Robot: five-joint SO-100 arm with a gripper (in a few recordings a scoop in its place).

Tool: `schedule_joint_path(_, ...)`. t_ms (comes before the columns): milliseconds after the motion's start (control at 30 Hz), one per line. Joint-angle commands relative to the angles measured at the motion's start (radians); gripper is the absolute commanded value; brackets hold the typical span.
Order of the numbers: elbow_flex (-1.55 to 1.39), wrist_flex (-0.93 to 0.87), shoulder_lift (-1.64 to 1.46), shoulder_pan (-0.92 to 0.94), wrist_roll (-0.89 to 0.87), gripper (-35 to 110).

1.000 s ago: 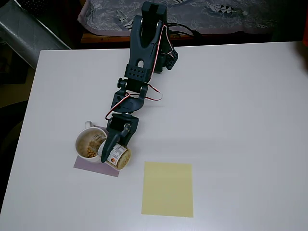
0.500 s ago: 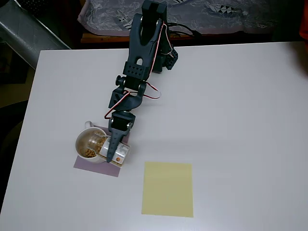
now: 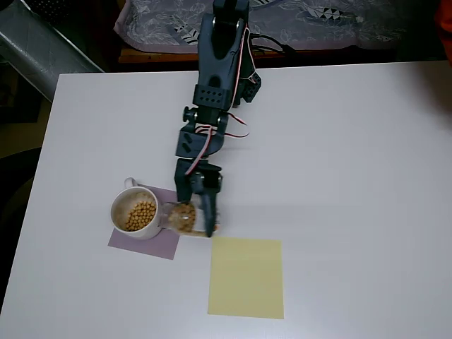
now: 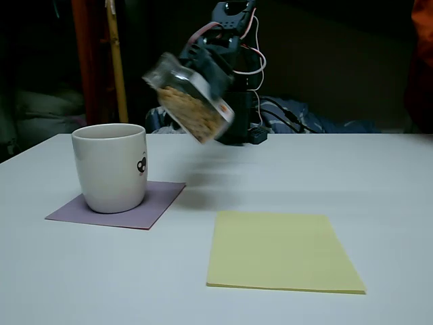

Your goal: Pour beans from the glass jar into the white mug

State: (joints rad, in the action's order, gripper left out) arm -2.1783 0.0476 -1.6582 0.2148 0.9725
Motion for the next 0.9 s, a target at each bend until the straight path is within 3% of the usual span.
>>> schedule_joint_path(0,-0.112,0.183,-0.071,-0.005,0.212,16)
schedule_joint_path(300,-0.249,0.598,0.118,-0.095,0.489,22)
schedule_joint_path(567,0.009,0.733,0.46,-0.196,0.574,28)
schedule_joint_path(867,0.328,0.742,0.758,-0.225,0.612,34)
